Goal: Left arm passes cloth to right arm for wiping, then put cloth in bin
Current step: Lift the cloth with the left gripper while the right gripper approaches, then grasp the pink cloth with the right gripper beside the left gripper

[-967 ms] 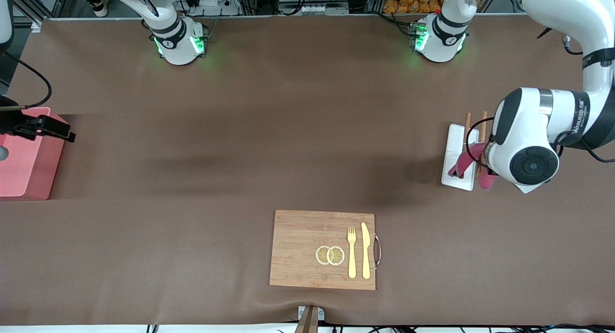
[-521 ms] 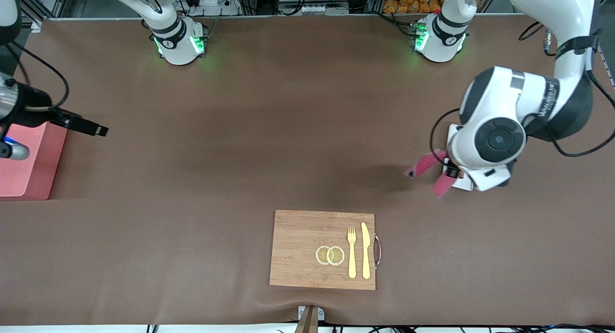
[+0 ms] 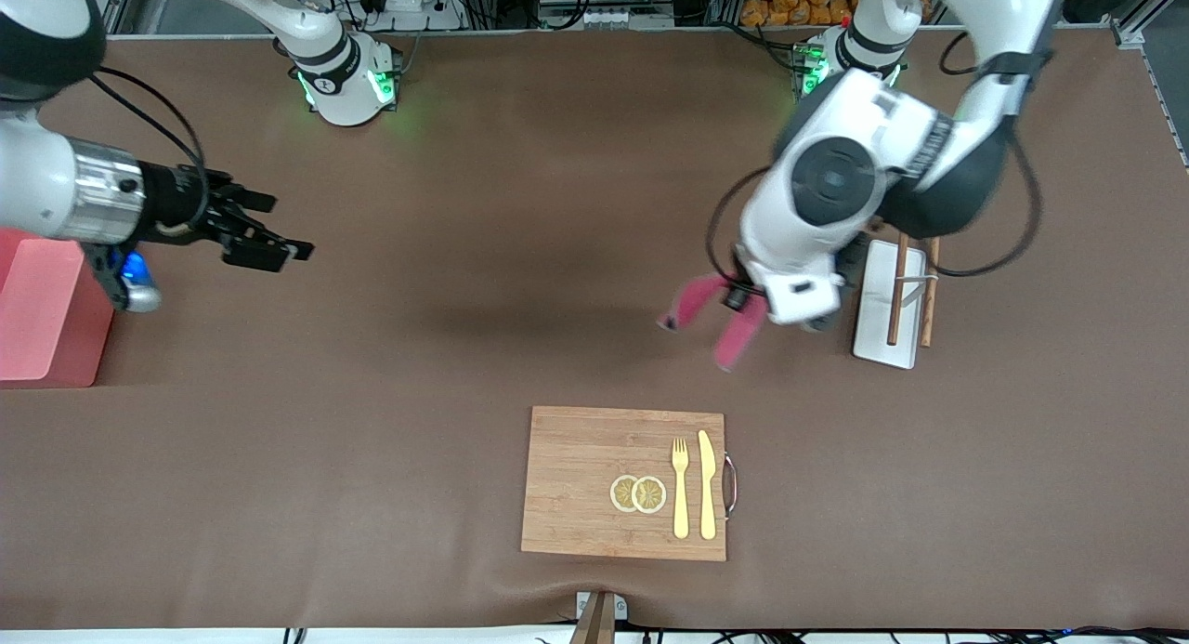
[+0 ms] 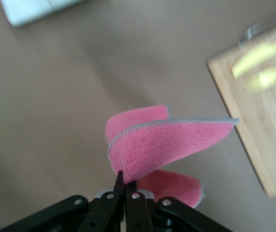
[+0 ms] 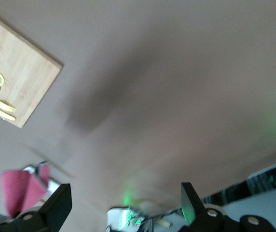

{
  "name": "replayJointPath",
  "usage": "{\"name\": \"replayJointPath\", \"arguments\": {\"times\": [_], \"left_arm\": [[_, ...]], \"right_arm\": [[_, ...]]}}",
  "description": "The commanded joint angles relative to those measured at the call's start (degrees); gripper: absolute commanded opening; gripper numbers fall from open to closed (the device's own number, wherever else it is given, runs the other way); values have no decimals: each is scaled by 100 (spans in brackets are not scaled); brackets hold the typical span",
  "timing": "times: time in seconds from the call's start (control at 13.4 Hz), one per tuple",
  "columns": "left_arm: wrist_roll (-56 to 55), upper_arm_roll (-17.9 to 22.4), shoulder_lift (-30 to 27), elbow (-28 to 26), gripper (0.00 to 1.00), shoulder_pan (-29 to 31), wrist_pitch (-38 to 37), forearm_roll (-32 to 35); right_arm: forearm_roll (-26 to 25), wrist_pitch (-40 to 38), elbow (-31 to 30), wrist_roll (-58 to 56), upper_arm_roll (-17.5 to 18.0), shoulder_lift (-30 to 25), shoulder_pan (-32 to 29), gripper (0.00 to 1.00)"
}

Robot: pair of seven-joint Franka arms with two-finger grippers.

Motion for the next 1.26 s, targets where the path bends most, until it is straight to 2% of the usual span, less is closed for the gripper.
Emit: {"name": "replayJointPath", "arguments": {"times": [0.0,0.15,0.37,0.6,0.97,1.19], "left_arm": [[-266,0,116,146,0,-428,508,-323],[-293,0,99,146,0,-674,921,-753],[-311,-8,55,146,0,-1035,1510,-1237],[-609,-17,29,146,0,-1255,1898,-1265],[-759,-123,-68,146,0,-1220,2004,-1273],[-794,-123,-121,146,0,-1203,2004,-1273]], "right_arm": [[530,295,91,956,-54,432,476,100],[838,709,82,1414,-54,617,609,100],[961,1043,73,1783,-54,837,951,100],[979,1474,21,2101,-54,978,1355,100],[857,1835,-382,2295,-72,943,1804,100],[777,1696,-646,2313,-72,838,1936,100]]}}
